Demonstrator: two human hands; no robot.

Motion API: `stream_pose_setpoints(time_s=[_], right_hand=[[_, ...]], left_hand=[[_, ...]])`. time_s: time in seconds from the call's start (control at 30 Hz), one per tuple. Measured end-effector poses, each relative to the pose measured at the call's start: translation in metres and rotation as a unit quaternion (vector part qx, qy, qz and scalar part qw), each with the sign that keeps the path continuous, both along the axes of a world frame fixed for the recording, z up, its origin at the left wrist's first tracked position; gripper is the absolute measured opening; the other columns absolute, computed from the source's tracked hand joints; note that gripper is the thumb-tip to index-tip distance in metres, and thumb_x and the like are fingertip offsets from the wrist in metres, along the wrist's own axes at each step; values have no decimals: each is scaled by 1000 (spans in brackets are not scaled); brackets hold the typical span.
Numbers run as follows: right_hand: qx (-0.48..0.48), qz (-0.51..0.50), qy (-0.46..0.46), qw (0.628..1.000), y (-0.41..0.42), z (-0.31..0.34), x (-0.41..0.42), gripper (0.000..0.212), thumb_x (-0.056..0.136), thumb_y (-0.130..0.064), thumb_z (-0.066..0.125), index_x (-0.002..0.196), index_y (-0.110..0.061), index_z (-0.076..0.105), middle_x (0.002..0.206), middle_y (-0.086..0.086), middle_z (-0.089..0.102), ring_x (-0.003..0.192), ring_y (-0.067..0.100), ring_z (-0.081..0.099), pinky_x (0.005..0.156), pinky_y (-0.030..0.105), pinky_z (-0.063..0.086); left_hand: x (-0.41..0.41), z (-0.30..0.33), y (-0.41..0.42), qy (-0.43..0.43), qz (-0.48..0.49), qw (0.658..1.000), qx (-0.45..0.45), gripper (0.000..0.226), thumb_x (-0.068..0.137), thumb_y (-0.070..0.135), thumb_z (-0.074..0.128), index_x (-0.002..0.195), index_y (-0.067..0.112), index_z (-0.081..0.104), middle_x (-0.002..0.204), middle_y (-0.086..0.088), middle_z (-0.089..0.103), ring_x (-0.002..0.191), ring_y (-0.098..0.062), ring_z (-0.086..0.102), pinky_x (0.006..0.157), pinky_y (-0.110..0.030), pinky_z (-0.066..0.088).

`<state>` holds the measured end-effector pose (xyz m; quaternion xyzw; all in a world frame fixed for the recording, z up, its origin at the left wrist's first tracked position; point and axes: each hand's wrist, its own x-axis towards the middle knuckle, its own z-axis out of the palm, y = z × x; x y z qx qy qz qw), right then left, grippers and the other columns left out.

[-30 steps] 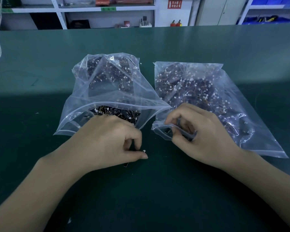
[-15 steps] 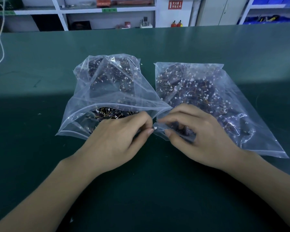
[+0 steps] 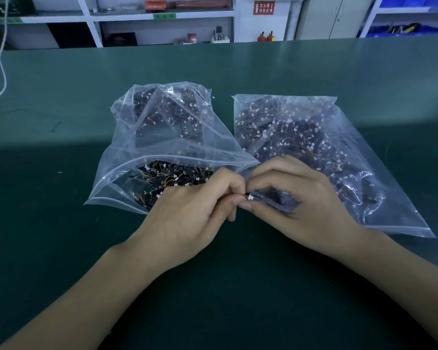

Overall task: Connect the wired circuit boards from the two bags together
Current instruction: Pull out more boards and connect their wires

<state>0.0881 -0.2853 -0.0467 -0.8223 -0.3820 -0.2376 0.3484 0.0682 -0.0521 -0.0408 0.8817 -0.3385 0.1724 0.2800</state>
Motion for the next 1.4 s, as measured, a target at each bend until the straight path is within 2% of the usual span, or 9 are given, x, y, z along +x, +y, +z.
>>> stream_pose_setpoints(time_s=[0.13,0.27,0.47,0.6,0.8,0.93,1.1,1.23,1.4], right_hand=[[12,9,22,1000,-1,0,1,10,95,-19,82,97,-9,80,101,-2,73,92,25,68,82,45,52],[36,9,49,998,0,0,-2,6,96,-14,80,96,-9,77,99,-5,72,94,24,68,84,41,53],[52,-3,67,996,2,-1,-3,6,98,-15,75,97,-10,73,100,-8,70,93,22,66,84,36,53],[54,-12,70,996,1,-1,-3,5,97,-16,75,98,-11,73,99,-8,71,93,22,66,83,35,52],[57,-11,73,996,1,-2,-3,6,99,-18,74,100,-12,73,100,-9,71,93,21,66,84,34,52],[49,-9,74,996,2,-1,-3,8,103,-19,71,100,-11,70,102,-8,69,95,22,66,84,35,52],[51,-9,63,997,3,0,-4,6,101,-16,70,100,-10,71,100,-8,67,94,21,66,84,30,51],[41,-10,70,997,3,0,-4,7,102,-16,68,100,-10,70,101,-7,67,93,23,65,83,34,52],[46,-7,65,997,2,0,-4,4,102,-13,70,101,-9,70,101,-5,68,93,21,65,83,28,51]], left_hand=[[-1,-1,-1,-24,-7,999,-38,11,112,41,47,114,31,49,90,19,70,69,-3,66,58,-36,55],[0,-1,1,-58,45,996,-44,19,109,48,49,122,34,54,93,18,67,62,-8,58,54,-35,51],[6,-1,5,-99,52,991,-67,19,107,31,64,95,19,73,82,13,66,65,-8,57,53,-36,48],[6,-2,5,-113,45,991,-59,22,107,27,65,92,16,76,83,11,66,67,-14,62,53,-39,50],[6,-1,6,-121,45,991,-46,15,104,22,67,93,18,77,83,12,65,69,-6,58,53,-35,49],[7,0,4,-128,59,989,-45,17,105,22,67,93,17,77,80,12,64,71,3,44,57,-29,47],[6,1,5,-122,57,990,-42,16,105,22,66,94,17,77,82,12,65,70,2,43,58,-24,44],[6,0,5,-127,63,989,-31,17,106,24,66,96,18,77,81,12,63,70,2,43,57,-28,45],[7,-1,5,-126,60,989,-38,16,106,24,67,96,18,78,81,12,64,67,-1,47,55,-34,47]])
